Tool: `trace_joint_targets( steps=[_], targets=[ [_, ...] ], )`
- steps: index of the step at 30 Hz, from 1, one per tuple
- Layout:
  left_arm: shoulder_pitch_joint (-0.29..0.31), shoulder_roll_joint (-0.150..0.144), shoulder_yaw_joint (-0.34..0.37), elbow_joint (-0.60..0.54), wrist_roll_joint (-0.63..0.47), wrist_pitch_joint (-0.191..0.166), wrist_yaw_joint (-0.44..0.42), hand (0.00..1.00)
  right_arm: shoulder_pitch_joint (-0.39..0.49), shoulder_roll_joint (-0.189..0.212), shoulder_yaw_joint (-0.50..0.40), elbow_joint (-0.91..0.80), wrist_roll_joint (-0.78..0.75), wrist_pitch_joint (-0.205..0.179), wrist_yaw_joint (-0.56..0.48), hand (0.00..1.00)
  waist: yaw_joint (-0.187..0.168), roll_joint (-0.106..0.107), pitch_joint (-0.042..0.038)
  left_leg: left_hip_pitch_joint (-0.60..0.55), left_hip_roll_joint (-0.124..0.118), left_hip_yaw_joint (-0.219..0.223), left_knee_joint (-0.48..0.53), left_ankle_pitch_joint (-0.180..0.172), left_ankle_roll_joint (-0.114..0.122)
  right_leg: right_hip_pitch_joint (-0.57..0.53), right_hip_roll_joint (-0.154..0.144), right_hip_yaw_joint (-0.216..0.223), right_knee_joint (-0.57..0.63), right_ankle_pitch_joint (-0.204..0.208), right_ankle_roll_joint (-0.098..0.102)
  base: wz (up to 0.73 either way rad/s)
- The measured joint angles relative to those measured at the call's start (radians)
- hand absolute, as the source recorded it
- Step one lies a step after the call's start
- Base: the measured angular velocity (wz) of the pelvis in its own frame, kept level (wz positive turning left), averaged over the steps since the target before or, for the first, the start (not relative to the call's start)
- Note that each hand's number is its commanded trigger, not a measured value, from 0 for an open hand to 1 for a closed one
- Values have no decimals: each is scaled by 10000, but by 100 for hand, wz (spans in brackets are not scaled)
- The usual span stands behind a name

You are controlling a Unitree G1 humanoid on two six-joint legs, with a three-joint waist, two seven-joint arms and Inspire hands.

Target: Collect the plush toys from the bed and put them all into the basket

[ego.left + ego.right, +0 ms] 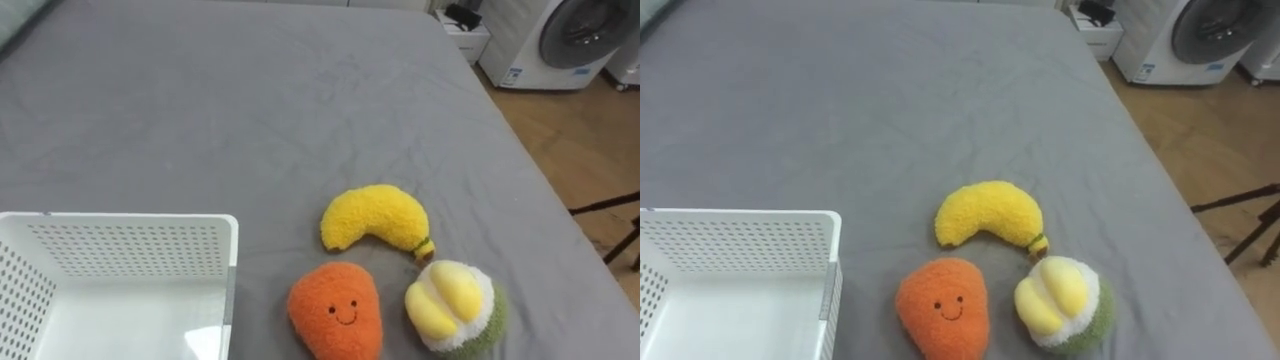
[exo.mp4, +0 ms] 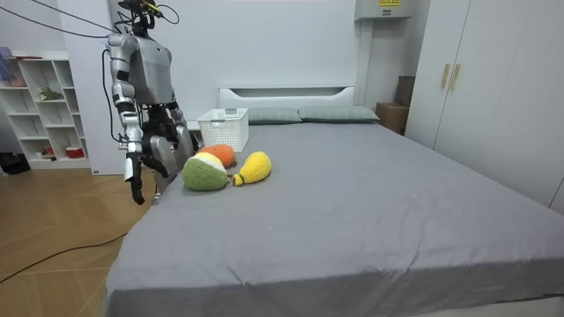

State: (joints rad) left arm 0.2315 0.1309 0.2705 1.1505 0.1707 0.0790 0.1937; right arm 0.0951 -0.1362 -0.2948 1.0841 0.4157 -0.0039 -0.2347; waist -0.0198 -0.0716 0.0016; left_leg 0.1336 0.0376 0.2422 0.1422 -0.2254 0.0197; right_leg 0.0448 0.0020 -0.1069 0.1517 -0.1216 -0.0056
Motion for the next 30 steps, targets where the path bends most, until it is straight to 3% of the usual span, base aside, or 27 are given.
trace_joint_targets(
  steps=[6, 9, 18, 26, 30],
  targets=[
    [52, 4, -17, 3, -5, -176, 0, 0, -276, -1, 75, -669, -62, -528, -204, 0, 30, 59, 44, -9, 10, 33, -5, 1, -7, -100, 51, 153, -3, 13, -18, -5],
    [47, 53, -195, 77, 6, -197, 2, 0, -290, -3, 331, -1271, -62, -564, -389, 0, 4, 72, 71, -31, 5, 46, -59, 4, -9, -122, 54, 169, 0, 12, -18, 0],
    [38, 102, -612, 68, 608, -153, 22, 0, -396, -6, 777, -3337, -234, -614, -784, 0, 5, 79, 38, -224, -3, 48, -35, 5, -7, -279, 48, 85, 25, 20, -20, 0],
    [29, 33, -869, 72, 812, -119, 199, 0, -403, 2, 1567, -3915, -273, -614, -805, 0, 190, 116, -21, -190, 14, 31, -35, 5, -8, -249, 29, 14, 39, 26, -29, 1],
    [-20, -2, -897, 66, 876, -128, 226, 0, -455, 5, 1677, -4099, -279, -614, -682, 0, 289, 147, -7, -190, 30, 12, 11, 2, -10, -254, 29, -14, 47, 36, -42, 1]
  ],
)
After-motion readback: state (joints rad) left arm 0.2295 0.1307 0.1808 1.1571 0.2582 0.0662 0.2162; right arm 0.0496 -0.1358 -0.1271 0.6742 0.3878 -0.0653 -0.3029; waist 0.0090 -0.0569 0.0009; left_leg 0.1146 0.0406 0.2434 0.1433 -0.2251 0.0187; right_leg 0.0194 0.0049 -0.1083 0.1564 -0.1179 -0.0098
